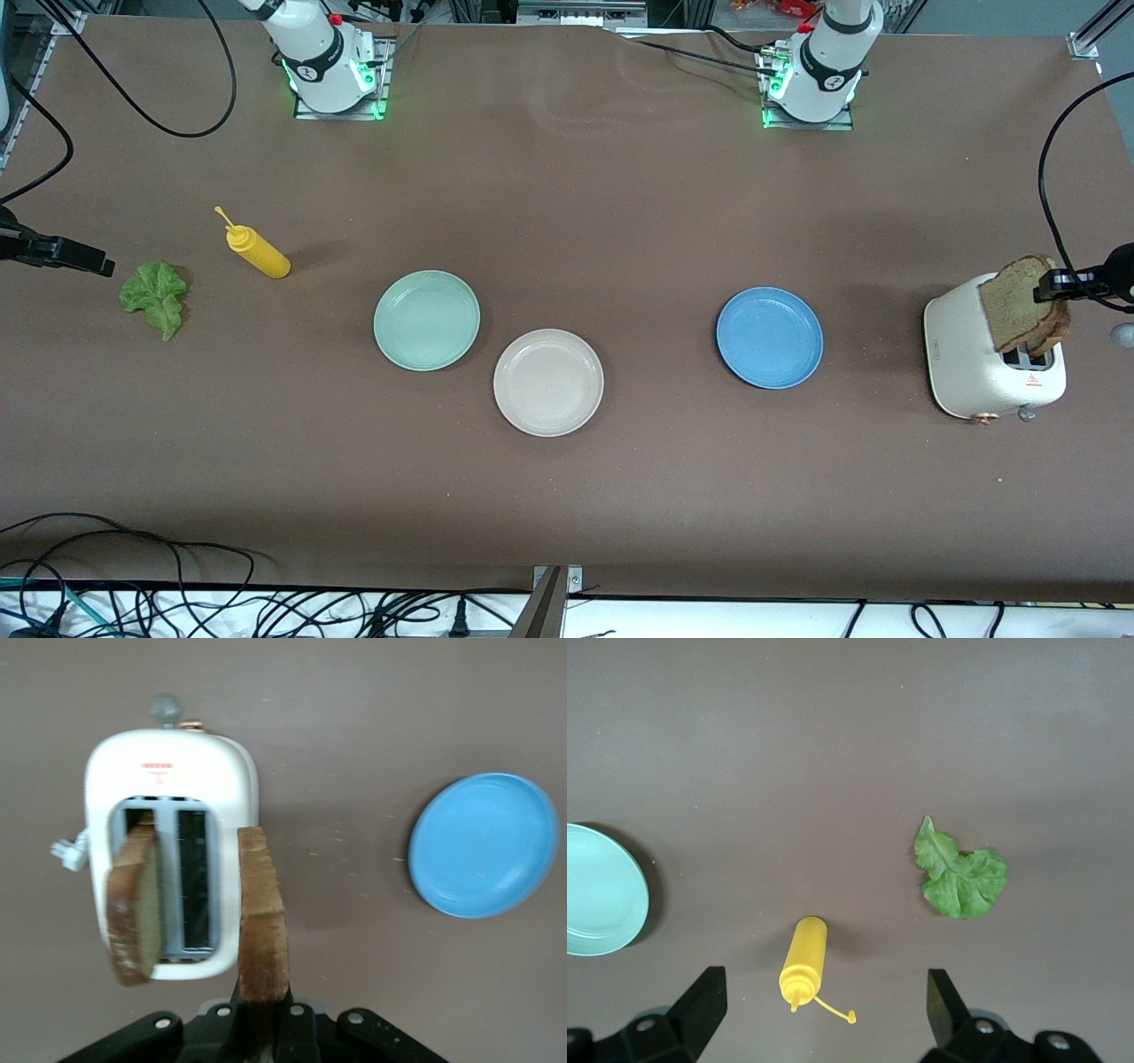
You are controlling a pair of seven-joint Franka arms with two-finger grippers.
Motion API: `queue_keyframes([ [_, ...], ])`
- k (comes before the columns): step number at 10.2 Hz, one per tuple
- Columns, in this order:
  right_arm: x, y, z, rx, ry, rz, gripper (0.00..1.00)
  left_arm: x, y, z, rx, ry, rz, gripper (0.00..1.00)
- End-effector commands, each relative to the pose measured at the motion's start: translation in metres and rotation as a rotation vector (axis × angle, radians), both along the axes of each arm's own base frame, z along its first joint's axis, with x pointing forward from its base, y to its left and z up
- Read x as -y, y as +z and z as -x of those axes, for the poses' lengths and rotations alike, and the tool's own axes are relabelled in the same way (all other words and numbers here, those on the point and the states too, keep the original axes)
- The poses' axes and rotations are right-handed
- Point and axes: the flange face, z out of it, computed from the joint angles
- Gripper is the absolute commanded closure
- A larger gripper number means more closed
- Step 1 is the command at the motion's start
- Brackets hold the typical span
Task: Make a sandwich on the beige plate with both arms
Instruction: 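Lift the toast slice up out of the toaster with the left gripper, then carry the toast slice over the beige plate with the left gripper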
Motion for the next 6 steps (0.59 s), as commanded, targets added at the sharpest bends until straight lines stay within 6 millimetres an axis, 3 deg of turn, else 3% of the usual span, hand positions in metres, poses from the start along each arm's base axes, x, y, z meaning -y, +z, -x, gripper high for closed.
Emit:
queue_keyframes([
  [1, -0.001, 0.003, 0.003, 0.0, 0.004, -0.002, 0.0, 0.057, 0.011, -0.014, -0.023, -0.055, 0.115, 1.0],
  [3, -0.001, 0.003, 0.003, 0.0, 0.004, -0.002, 0.0, 0.126, -0.006, -0.022, -0.057, -0.115, 0.263, 1.0],
  [6, -0.001, 0.003, 0.003, 0.0, 0.004, -0.002, 0.0, 0.246, -0.066, -0.036, -0.15, -0.176, 0.53, 1.0],
])
